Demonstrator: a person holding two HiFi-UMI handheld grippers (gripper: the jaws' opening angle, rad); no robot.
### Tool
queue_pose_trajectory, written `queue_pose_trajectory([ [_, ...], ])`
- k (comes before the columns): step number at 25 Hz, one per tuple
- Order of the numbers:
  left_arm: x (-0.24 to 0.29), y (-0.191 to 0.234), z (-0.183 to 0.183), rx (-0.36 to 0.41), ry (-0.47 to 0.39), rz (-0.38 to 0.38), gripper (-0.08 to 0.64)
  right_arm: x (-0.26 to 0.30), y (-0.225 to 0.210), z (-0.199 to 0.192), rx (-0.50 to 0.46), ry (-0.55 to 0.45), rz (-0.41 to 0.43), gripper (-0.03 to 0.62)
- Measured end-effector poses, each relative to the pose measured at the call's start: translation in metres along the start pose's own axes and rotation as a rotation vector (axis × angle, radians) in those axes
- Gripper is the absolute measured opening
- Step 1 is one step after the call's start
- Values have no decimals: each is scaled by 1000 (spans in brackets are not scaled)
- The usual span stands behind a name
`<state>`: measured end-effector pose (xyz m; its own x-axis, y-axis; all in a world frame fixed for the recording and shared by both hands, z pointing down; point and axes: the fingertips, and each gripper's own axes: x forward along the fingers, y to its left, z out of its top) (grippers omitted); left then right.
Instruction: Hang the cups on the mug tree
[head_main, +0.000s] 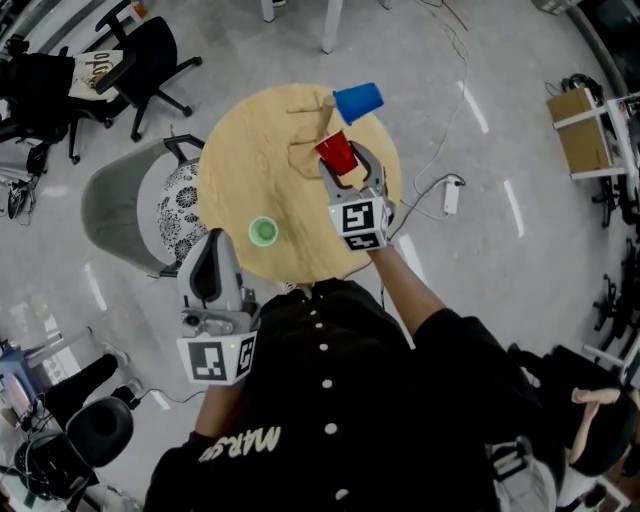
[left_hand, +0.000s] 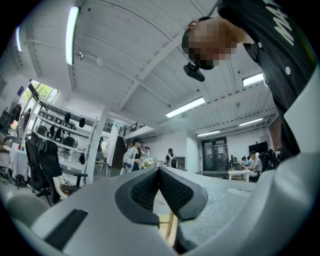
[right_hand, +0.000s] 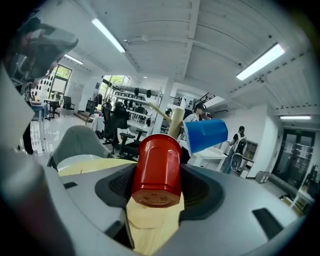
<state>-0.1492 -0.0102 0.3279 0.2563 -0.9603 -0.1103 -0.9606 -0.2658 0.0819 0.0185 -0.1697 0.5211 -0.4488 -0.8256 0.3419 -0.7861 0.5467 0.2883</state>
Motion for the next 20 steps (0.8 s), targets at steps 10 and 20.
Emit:
queue_pose_trajectory([
  [10, -3, 1, -2, 8, 12, 22, -5, 24, 6, -23, -34, 62, 12, 259],
  [20, -1, 5, -6, 5, 19, 24, -5, 39, 9, -17, -42, 80, 32, 267],
])
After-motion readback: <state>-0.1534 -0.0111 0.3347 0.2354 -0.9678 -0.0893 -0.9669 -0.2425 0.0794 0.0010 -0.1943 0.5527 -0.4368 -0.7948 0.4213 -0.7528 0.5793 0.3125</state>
